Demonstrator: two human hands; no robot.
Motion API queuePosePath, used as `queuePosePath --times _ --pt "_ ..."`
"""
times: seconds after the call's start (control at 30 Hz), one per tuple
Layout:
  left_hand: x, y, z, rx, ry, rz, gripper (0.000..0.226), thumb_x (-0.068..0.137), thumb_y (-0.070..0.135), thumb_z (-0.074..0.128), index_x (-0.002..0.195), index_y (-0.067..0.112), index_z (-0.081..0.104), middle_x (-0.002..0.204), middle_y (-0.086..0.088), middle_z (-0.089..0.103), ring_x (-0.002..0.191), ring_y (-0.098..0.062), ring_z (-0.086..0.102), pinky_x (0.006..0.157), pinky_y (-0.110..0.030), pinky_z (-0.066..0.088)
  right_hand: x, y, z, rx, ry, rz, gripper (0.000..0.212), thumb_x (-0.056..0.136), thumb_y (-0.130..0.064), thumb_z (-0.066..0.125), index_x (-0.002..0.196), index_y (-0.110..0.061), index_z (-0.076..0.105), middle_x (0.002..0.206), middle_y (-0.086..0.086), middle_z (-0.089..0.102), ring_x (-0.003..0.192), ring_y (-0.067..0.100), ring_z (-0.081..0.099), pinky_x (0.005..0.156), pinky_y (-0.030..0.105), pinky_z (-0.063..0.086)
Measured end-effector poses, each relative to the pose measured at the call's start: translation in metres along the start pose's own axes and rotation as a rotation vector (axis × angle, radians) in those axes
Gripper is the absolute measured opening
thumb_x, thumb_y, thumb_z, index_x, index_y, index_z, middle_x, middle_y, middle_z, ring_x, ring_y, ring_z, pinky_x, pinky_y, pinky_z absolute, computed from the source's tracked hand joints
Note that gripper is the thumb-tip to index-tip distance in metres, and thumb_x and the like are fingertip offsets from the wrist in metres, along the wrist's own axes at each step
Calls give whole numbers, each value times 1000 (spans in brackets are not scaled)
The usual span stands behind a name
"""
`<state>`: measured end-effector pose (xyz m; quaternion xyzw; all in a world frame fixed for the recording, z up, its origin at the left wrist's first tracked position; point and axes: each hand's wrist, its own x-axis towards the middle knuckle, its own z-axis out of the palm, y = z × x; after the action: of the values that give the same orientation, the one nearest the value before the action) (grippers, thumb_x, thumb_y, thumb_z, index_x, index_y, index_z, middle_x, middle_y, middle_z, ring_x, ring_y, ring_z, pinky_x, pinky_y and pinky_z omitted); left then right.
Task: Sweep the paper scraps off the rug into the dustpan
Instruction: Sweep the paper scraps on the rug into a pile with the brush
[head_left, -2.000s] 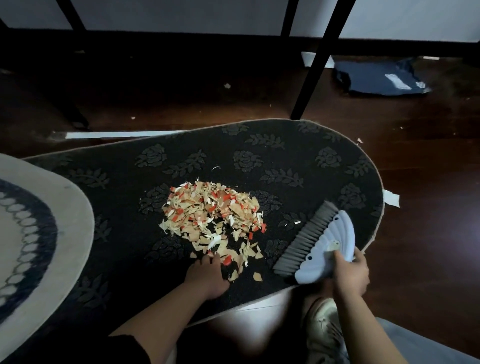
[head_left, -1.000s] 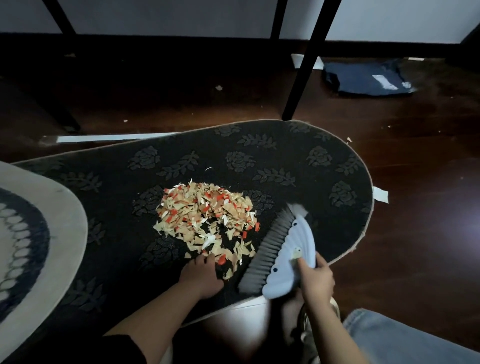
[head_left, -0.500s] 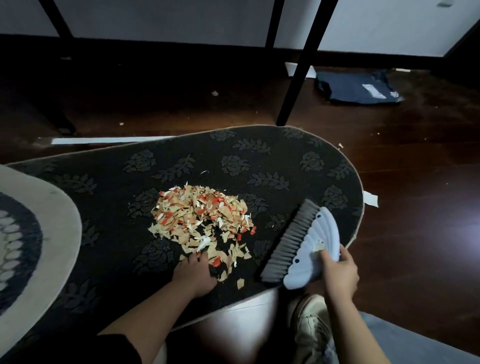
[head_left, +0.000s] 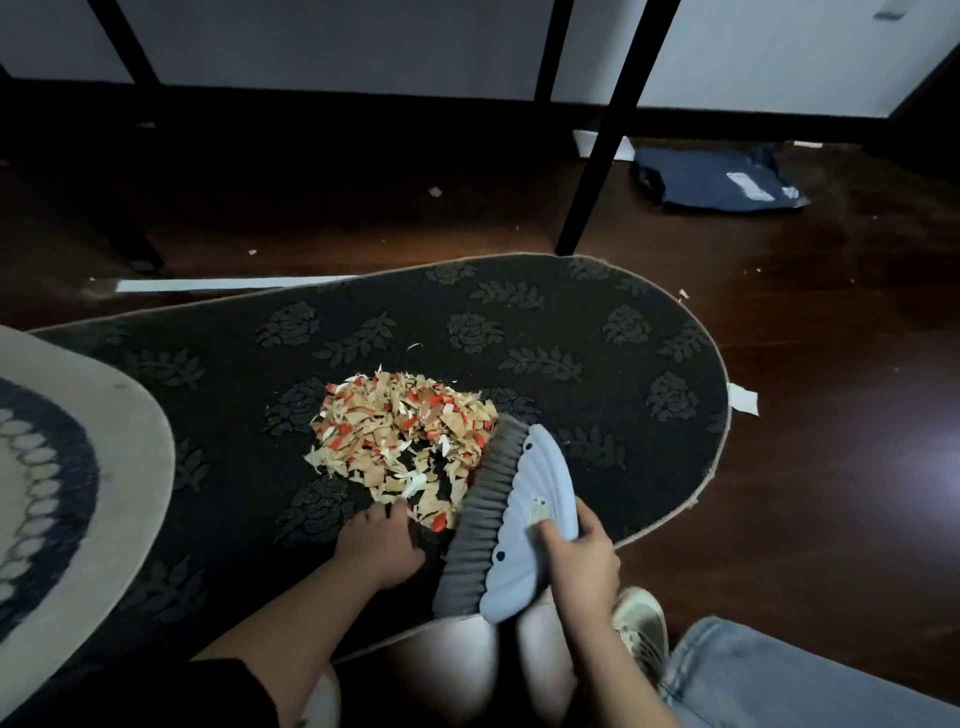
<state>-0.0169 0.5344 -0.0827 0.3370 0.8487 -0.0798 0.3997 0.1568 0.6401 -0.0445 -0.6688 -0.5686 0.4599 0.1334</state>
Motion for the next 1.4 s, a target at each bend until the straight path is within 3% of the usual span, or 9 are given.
queuePosePath --times 0.1,0.37,0.6,0.7,0.8,0.93,1.1,1.2,1.4 --pt "-2 -2 -2 -3 4 -11 78 90 46 52 152 20 12 153 -12 25 140 -31 29 113 -39 30 -5 1 -16 -5 57 -29 37 77 -29 68 114 -33 63 81 -6 65 77 17 58 65 30 42" --pt "-4 -1 -2 -6 -6 -17 81 90 45 51 154 20 8 155 -12 21 142 -31 26 115 -40 27 20 7 -47 16 229 67 46 81 -29 67 126 -25 58 96 6 64 85 24 49 77 33 36" --pt "1 -8 2 3 -27 -45 82 90 47 51 154 21 7 156 -11 20 142 -31 26 116 -40 27 22 9 -24 -55 122 93 42 80 -28 68 122 -25 61 103 8 68 96 31 59 81 34 42" --pt "0 -7 3 7 -26 -39 81 90 46 50 154 20 7 155 -12 21 141 -31 27 114 -40 28 9 2 -4 -146 -1 23 45 80 -27 68 124 -28 59 105 9 68 96 29 59 73 29 38" --pt "-4 -3 2 25 -19 -16 80 91 45 49 154 19 7 156 -14 20 141 -32 27 114 -39 28 -4 -4 2 -154 -29 -2 44 82 -30 64 125 -32 56 98 4 67 83 22 53 68 28 35" --pt "-6 -1 0 25 -8 -10 80 91 44 49 153 17 7 155 -14 20 142 -32 26 114 -38 27 -11 -6 -14 -114 63 -23 42 81 -30 64 122 -32 59 90 3 66 84 24 56 68 29 38" --pt "-6 1 -1 10 -18 -5 81 91 45 49 154 18 5 157 -14 18 143 -32 24 115 -38 26 12 -7 -44 -159 192 15 37 82 -27 62 119 -26 60 99 12 67 96 35 59 76 35 41" --pt "-5 0 0 8 -24 -6 81 91 45 49 154 19 5 157 -14 16 143 -32 23 115 -38 26 34 -4 -56 -244 231 56 35 84 -28 60 119 -23 58 101 15 65 95 38 60 73 35 41" --pt "0 -3 1 20 -36 -21 80 91 46 49 154 19 6 156 -12 18 142 -31 24 114 -39 27 48 -13 -45 -399 181 38 39 85 -26 56 124 -22 53 101 17 64 92 39 61 72 37 46"
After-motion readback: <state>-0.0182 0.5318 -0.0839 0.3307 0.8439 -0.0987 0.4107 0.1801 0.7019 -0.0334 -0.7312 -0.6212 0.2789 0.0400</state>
